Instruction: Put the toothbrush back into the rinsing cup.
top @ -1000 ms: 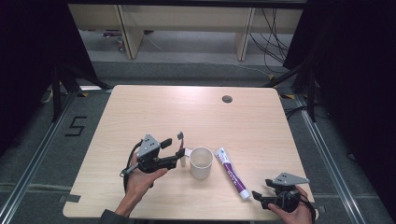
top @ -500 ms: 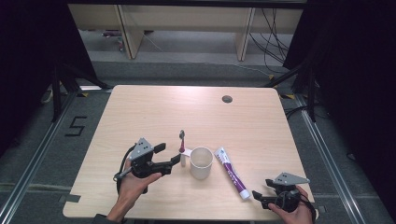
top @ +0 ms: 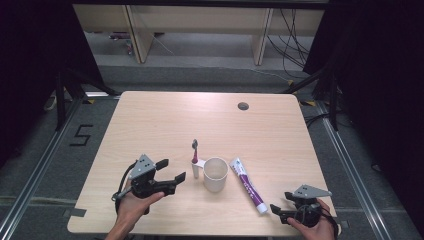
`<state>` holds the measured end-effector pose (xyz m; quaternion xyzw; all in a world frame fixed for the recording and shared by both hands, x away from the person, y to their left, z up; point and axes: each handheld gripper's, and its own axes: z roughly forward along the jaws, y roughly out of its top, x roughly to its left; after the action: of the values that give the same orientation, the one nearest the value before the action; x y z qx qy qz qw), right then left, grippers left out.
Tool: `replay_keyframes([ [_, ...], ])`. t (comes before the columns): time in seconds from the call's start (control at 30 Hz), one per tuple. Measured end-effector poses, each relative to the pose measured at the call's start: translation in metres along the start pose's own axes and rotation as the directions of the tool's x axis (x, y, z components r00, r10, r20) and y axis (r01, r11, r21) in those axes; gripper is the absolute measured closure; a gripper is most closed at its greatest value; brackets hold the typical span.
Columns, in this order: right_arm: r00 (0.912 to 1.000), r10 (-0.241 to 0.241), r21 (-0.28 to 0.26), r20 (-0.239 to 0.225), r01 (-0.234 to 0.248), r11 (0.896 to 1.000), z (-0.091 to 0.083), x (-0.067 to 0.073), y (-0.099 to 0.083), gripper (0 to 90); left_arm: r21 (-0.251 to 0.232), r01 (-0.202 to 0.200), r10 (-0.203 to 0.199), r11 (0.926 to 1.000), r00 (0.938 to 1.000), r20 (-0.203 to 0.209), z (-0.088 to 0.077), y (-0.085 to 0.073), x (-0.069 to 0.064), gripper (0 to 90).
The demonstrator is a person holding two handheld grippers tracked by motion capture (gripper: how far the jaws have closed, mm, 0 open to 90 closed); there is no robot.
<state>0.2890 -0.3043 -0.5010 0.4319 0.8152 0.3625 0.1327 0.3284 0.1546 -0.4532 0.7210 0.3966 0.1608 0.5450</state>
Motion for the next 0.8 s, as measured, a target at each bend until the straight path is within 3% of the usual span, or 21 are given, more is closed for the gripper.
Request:
replay_keyframes([
  [0.47, 1.0000, -0.001, -0.004, 0.000, 0.001, 1.000, 0.000, 0.000, 0.000, 26.4, 0.021, -0.024, 0.024, 0.9995, 0.9996, 0.013, -0.014, -0.017, -0.003, 18.1],
  [0.5, 0.9995, 0.030, 0.006, -0.008, -0.030, 1.000, 0.000, 0.002, 0.000, 26.4, 0.028, -0.026, 0.026, 0.9993, 0.9996, 0.014, -0.016, -0.019, -0.003, 18.1],
  [0.7, 1.0000, -0.006, -0.012, -0.003, 0.006, 1.000, 0.001, -0.002, 0.000, 26.4, 0.057, -0.027, 0.027, 0.9980, 0.9996, 0.003, -0.022, -0.030, -0.003, 18.0],
  [0.77, 0.9998, 0.013, -0.010, -0.016, -0.013, 1.000, 0.002, -0.001, -0.001, 26.4, 0.060, -0.022, 0.022, 0.9979, 0.9997, 0.007, -0.023, -0.033, -0.004, 18.0],
  [0.8, 1.0000, 0.010, -0.010, -0.001, -0.010, 1.000, 0.001, -0.002, 0.000, 26.4, 0.067, -0.026, 0.026, 0.9974, 0.9996, 0.009, -0.024, -0.034, -0.004, 18.0],
])
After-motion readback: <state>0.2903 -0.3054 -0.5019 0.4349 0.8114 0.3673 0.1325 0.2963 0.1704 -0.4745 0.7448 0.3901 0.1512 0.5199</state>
